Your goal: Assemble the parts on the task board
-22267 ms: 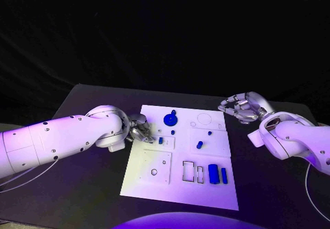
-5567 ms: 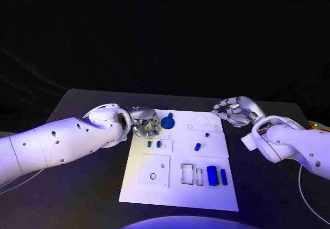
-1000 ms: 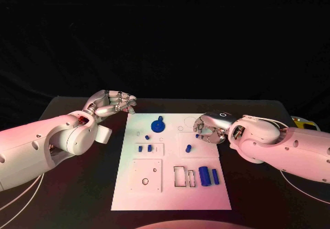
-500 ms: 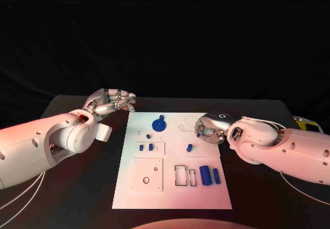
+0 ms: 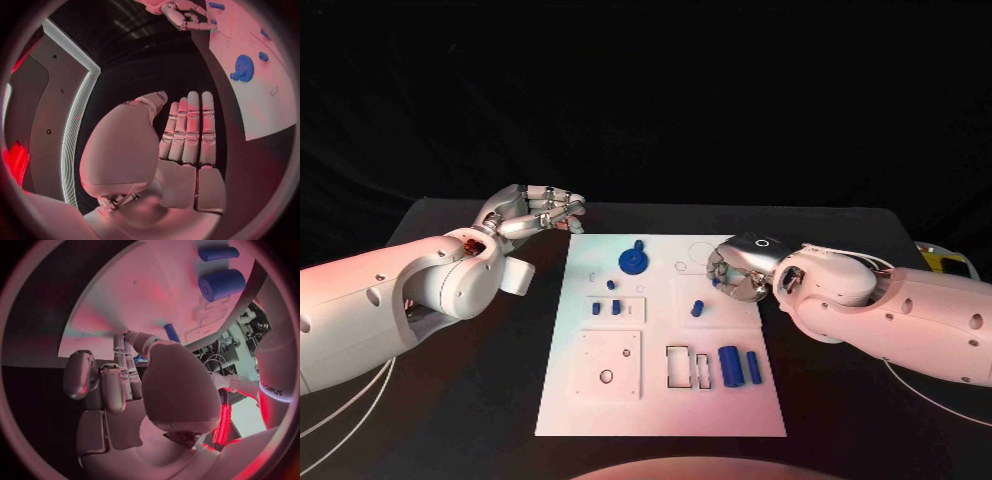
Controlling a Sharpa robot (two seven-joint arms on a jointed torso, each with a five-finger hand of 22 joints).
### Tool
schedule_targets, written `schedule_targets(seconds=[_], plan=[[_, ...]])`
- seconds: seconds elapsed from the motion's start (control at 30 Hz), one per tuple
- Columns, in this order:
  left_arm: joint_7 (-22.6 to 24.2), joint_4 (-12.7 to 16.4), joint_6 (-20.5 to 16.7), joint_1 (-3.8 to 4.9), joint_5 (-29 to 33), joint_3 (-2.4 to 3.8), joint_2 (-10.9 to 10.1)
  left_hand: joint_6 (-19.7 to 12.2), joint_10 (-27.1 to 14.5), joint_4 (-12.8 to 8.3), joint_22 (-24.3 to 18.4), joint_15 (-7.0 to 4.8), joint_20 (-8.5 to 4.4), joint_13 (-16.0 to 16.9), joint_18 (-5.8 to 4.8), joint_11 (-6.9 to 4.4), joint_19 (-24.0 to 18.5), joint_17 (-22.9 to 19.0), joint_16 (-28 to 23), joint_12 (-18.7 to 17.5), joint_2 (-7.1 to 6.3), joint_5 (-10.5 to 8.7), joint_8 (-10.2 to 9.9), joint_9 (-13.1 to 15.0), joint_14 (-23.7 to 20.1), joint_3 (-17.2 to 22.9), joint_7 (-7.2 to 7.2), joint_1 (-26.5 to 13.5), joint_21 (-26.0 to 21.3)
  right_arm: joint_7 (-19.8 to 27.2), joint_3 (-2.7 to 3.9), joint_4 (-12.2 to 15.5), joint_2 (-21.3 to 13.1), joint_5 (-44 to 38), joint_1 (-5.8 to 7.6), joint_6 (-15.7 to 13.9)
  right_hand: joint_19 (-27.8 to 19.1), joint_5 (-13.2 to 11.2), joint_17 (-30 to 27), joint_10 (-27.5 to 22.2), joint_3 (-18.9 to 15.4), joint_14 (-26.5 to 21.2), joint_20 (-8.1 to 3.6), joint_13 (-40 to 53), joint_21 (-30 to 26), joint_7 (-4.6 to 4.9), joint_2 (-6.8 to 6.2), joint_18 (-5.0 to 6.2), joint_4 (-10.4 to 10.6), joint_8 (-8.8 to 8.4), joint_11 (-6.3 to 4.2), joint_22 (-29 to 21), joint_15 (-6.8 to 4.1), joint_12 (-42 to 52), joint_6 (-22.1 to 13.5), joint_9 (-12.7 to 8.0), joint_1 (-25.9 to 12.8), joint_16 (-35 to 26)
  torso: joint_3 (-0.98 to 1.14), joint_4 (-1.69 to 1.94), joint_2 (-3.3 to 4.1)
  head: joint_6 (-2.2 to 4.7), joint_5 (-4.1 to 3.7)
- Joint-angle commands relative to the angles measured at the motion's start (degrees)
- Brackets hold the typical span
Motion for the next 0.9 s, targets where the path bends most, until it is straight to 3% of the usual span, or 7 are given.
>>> schedule_targets(seconds=[0.03,0.27,0.43,0.5,0.73,0.9], plan=[[0.0,0.1,0.6,0.04,0.6,0.03,0.0,-0.4,-0.5,0.1,-0.1,0.42,0.10,-0.1,0.62,-0.01,0.4,0.1,-0.4,-0.3,-0.06,0.05,-0.2,-0.1,0.2,-0.3,0.02,0.1,-0.4,-0.5,-0.30,-0.1,0.3,-1.1,-0.61,1.3,0.1,-0.4,0.0,0.0,0.0,2.3,-0.01,-0.2,0.2,0.10,-0.02,-0.71,-0.4,-0.05,-0.08,1.3,-0.28,-0.5,0.2,0.1,-0.8,0.3,-0.03,0.01,0.02,-0.04,-0.01],[-0.2,0.2,0.6,0.04,0.6,0.03,-0.1,-0.7,-0.7,0.0,-0.3,0.49,0.14,-0.1,0.62,0.09,0.4,0.2,-0.5,-0.4,-0.06,0.05,-0.3,-0.1,0.1,-0.4,0.13,0.2,-0.6,-1.3,-0.30,0.0,0.5,-1.3,-0.97,0.8,0.4,-0.8,0.2,0.7,0.8,2.3,-0.16,-0.5,0.6,-0.50,1.11,-0.78,-1.0,0.74,-0.49,1.8,-0.54,-0.7,1.8,0.6,-1.3,0.4,-0.07,0.05,0.01,-0.10,0.03],[-0.4,0.3,0.7,0.04,0.6,0.03,-0.1,-0.8,-0.9,-0.1,-0.4,0.55,0.18,-0.2,0.62,0.17,0.4,0.3,-0.7,-0.5,0.03,0.08,-0.3,-0.2,0.1,-0.3,0.22,0.4,-0.8,-2.2,-0.30,0.0,0.6,-1.9,-1.14,-0.3,1.2,-2.7,1.2,2.5,3.5,2.6,-0.73,-0.6,2.2,-1.03,4.52,-1.10,-3.3,1.88,-1.11,3.1,-1.14,-0.8,3.2,1.7,-0.5,0.9,-0.07,0.04,-0.02,-0.12,0.03],[-0.5,0.3,0.7,0.04,0.6,0.03,-0.1,-0.8,-0.9,-0.1,-0.4,0.56,0.19,-0.2,0.62,0.17,0.4,0.3,-0.8,-0.5,0.07,0.09,-0.3,-0.2,0.1,-0.3,0.23,0.5,-0.9,-2.3,-0.30,0.0,0.6,-2.1,-1.18,-0.6,1.4,-2.6,1.5,3.0,4.6,2.7,-0.85,-0.7,2.7,-1.05,5.16,-1.22,-4.2,2.11,-1.16,3.5,-1.20,-1.0,3.1,2.2,-0.8,1.1,-0.07,0.06,-0.03,-0.13,0.01],[-0.8,0.4,0.8,0.04,0.6,0.03,-0.1,-0.8,-1.0,-0.3,-0.5,0.57,0.20,-0.2,0.64,0.20,0.5,0.4,-0.9,-0.5,0.21,0.14,-0.3,-0.2,0.1,-0.2,0.29,0.8,-1.0,-2.0,-0.30,0.1,0.6,-2.4,-1.23,-1.9,1.6,-2.1,1.8,3.9,7.9,2.7,-0.99,-1.0,3.3,-1.11,5.89,-1.31,-6.4,2.36,-1.23,4.2,-1.28,-1.7,3.0,3.1,-1.6,1.3,-0.05,0.05,-0.04,-0.18,-0.01],[-1.1,0.4,1.0,0.04,0.6,0.03,-0.1,-0.9,-1.0,-0.4,-0.5,0.59,0.20,-0.2,0.63,0.24,0.5,0.4,-1.0,-0.5,0.20,0.15,-0.3,-0.2,0.1,-0.2,0.35,0.9,-1.0,-1.6,-0.29,0.4,0.4,-2.5,-1.25,-3.0,1.6,-2.1,1.7,4.0,8.4,2.7,-1.00,-1.0,3.4,-1.10,5.82,-1.33,-6.8,2.38,-1.22,4.3,-1.28,-1.8,3.0,3.2,-1.8,1.3,-0.05,0.03,-0.02,-0.16,-0.06]])
